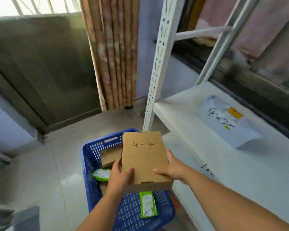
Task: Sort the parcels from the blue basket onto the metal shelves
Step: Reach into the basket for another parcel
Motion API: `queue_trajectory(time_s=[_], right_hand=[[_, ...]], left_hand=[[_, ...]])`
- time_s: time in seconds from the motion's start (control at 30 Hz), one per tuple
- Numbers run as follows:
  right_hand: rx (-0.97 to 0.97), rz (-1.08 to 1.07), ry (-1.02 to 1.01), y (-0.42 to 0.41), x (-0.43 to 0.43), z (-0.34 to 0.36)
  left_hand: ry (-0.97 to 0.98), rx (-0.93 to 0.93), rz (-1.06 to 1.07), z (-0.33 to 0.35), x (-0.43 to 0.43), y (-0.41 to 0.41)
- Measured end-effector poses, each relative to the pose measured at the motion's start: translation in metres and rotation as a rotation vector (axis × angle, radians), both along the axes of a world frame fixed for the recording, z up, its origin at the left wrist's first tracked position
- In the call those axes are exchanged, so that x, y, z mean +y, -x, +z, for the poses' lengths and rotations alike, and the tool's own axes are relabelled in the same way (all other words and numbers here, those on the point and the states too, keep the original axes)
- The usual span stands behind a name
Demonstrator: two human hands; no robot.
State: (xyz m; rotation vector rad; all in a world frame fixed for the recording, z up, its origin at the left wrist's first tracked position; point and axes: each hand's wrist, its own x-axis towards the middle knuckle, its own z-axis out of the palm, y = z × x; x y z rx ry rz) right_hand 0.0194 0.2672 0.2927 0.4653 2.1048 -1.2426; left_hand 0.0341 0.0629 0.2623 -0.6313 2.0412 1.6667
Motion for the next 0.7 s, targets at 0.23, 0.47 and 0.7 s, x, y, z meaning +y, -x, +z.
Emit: queue_trajectory(time_s=[0.23,0.47,0.7], right_hand=[[0.102,-0.151,-0.117,-0.085,0.019,0.085],[0.088,-0.422,-0.193,-0.193,0.09,0.138],[0.092,-0.71,-0.156,-0.326,0.152,0.176]], left_hand=[[-0.111,-0.08,-0.207,0.091,0.018,-0.017],[-0.192,-0.111,-0.534,0.151,0.102,-0.059],[-0.186,-0.025,-0.868,0.199,0.197,-0.138]])
